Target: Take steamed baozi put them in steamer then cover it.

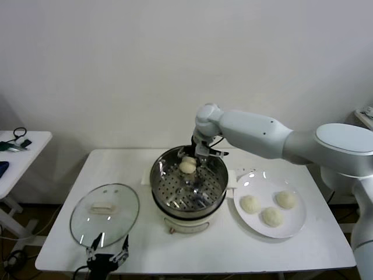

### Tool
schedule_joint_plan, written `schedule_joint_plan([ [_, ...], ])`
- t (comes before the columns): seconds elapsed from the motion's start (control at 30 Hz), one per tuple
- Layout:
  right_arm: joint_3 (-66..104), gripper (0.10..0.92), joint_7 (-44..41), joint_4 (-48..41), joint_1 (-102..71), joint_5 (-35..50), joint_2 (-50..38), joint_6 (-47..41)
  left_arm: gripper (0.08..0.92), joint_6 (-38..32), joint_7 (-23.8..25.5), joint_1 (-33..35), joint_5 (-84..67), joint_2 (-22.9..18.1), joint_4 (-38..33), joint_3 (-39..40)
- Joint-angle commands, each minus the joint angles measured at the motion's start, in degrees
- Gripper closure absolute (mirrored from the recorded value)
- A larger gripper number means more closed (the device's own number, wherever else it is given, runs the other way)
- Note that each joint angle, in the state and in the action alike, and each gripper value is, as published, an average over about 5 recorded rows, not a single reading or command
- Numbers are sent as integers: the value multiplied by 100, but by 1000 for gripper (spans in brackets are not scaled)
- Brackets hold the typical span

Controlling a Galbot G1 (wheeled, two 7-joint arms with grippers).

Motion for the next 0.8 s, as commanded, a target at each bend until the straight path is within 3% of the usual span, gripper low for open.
schedule_joint_plan([
  [0.03,-335,206,-410,295,764,1448,-174,-1,177,4,0,10,7,-4,-6,8],
  [0.2,-1298,203,-1043,942,2043,3617,-879,-644,177,1,4,18,54,-23,-20,49],
  [0.37,-2108,202,-1414,1458,2797,5198,-1986,-2634,177,2,7,8,73,-35,-22,81],
  [0.53,-2683,203,-1109,2175,2771,5185,-3085,-4186,177,-2,7,-5,69,-21,-10,89],
  [0.8,-2498,203,-109,3273,1421,4558,-3896,-5563,177,8,9,-58,59,1,-7,75],
])
